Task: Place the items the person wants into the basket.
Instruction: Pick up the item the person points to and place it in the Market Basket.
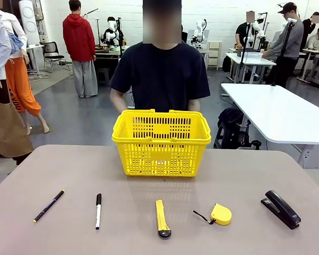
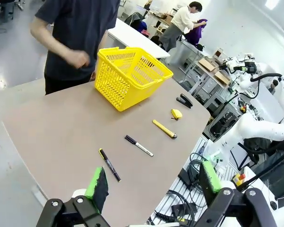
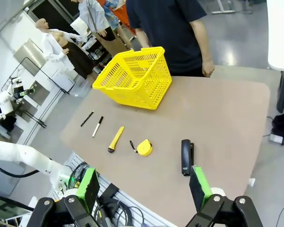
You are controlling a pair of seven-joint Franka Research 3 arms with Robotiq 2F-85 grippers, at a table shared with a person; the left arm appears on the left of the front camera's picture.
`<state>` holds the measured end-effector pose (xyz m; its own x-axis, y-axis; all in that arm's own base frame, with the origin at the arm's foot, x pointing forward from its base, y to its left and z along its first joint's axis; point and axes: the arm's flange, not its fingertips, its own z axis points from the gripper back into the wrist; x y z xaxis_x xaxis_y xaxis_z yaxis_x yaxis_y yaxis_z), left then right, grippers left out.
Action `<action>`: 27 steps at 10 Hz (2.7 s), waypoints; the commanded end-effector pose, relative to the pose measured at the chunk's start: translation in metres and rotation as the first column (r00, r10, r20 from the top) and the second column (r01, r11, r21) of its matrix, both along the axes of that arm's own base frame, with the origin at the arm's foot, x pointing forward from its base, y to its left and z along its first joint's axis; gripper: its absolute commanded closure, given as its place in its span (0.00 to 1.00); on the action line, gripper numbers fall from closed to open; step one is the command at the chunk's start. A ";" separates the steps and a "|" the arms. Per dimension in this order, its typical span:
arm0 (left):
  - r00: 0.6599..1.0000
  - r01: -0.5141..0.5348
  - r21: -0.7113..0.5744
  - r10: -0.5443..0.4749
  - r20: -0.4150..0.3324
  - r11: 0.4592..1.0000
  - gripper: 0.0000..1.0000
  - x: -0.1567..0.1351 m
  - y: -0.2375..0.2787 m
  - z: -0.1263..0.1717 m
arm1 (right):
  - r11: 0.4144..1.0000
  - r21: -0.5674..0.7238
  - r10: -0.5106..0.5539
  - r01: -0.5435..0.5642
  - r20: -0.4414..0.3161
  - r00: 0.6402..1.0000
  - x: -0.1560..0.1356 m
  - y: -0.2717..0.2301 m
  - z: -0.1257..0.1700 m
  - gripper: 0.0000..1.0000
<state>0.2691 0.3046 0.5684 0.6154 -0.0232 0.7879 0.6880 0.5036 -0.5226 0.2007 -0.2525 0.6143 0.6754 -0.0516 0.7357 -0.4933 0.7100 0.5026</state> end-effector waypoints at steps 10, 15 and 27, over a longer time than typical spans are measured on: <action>1.000 0.008 0.000 -0.008 0.028 1.000 0.00 0.000 0.002 0.006 | 1.000 0.009 0.020 -0.020 0.019 1.000 0.000 -0.001 0.002 0.00; 0.989 0.139 0.383 -0.109 -0.098 0.913 0.00 0.031 -0.145 0.068 | 1.000 0.009 0.020 -0.020 0.019 1.000 0.000 -0.001 0.002 0.00; 0.906 -0.031 0.793 0.352 -0.234 0.608 0.00 0.065 -0.584 -0.050 | 1.000 0.009 0.020 -0.020 0.019 1.000 0.000 -0.001 0.002 0.00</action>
